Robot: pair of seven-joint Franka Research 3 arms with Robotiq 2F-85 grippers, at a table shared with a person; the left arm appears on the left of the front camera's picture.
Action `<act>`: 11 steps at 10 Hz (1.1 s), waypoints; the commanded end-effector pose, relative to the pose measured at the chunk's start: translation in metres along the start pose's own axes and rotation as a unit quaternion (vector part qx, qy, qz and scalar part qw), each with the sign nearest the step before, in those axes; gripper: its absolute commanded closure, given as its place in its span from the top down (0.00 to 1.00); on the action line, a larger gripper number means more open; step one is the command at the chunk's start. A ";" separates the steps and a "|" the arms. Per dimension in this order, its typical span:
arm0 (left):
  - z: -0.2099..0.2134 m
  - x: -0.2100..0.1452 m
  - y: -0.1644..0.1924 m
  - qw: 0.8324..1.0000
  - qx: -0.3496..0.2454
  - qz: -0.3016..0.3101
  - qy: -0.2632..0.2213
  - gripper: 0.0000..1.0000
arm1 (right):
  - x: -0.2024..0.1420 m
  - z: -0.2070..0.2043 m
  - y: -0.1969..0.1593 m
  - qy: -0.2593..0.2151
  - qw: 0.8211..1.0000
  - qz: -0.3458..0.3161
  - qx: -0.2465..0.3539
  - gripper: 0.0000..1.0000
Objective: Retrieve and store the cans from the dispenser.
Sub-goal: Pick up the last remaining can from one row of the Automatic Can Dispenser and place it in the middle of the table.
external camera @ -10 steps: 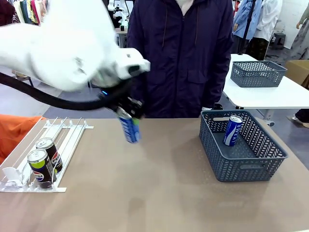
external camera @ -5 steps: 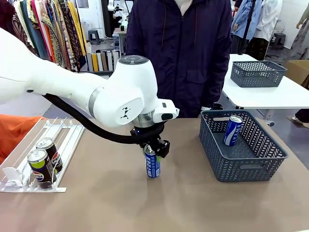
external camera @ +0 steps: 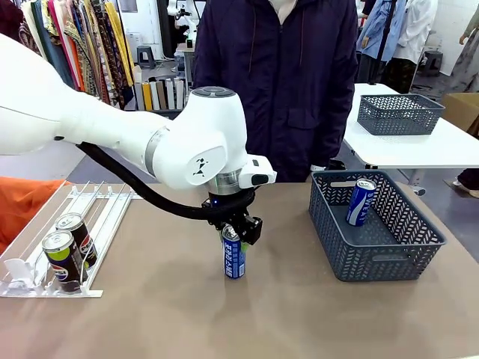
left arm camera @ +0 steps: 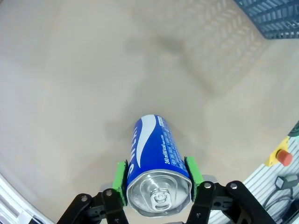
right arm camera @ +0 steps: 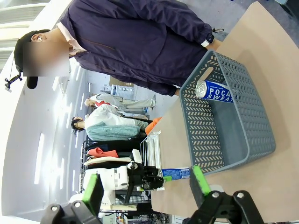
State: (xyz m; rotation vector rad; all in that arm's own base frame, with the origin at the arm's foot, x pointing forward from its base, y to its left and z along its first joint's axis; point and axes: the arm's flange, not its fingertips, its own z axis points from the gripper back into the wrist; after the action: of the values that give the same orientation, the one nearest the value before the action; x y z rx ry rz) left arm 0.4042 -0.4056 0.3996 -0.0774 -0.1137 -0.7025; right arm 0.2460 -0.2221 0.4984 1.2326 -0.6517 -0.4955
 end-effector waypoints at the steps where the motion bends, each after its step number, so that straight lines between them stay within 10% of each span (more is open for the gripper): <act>1: 0.008 0.003 0.000 1.000 0.010 0.009 -0.009 1.00 | 0.002 -0.002 0.001 -0.007 1.000 0.012 0.015 1.00; 6: 0.155 -0.069 0.038 0.996 -0.039 -0.010 -0.075 1.00 | 0.002 -0.002 0.001 -0.007 1.000 0.012 0.015 1.00; 11: 0.239 -0.233 0.228 0.950 -0.195 0.152 -0.189 1.00 | 0.002 -0.002 0.001 -0.007 1.000 0.012 0.015 1.00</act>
State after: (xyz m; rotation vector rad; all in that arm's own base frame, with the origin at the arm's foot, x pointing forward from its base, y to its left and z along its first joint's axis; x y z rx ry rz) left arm 0.3511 -0.0880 0.6137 -0.5082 -0.3035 -0.4699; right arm 0.2460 -0.2224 0.4980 1.2324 -0.6513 -0.4969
